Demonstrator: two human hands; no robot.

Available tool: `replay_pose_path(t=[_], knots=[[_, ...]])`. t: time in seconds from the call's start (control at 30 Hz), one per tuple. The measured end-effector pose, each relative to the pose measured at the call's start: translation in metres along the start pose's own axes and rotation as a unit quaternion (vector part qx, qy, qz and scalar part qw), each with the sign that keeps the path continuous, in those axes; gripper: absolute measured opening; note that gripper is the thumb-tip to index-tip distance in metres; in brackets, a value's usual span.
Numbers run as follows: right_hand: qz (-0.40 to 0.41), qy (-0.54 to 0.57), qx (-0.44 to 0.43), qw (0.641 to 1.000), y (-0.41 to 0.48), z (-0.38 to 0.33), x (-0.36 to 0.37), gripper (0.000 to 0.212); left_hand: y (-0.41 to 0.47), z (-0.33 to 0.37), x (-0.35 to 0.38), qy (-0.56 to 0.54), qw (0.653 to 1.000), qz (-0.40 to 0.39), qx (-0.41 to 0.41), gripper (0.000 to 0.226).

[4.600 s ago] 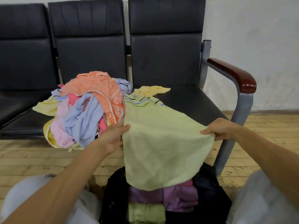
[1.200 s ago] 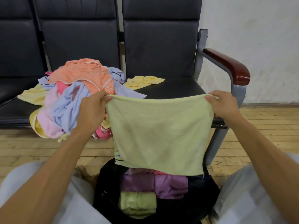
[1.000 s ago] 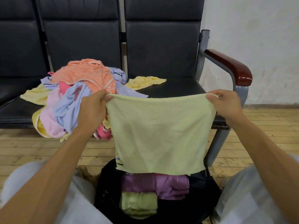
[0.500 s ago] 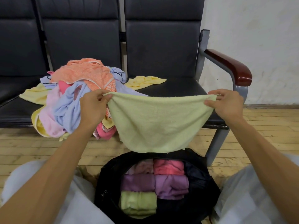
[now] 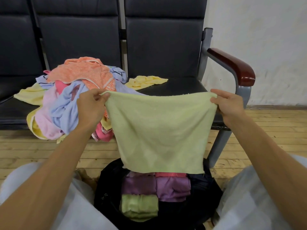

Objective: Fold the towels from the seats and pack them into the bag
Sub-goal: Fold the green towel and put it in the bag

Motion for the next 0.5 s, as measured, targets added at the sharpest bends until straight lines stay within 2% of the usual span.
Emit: replay_pose_path(t=[0.2, 0.5], knots=[[0.077, -0.152, -0.125, 0.977, -0.014, -0.028, -0.013, 0.028, -0.005, 0.013, -0.002, 0.039, 0.998, 0.016, 0.039, 0.023], [0.117, -0.259, -0.198, 0.938, -0.016, -0.038, 0.000, 0.022, -0.008, 0.019, -0.009, 0.025, 0.996, 0.061, 0.064, 0.022]])
Point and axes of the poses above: each hand's wrist, its own y-axis towards the middle knuckle, its own x-axis out of the palm, z = x × y, the point moved 10 cm from there along y, towards the middle knuckle, and after that the axes turned 3 degrees about -y, right-handed, at the moved point
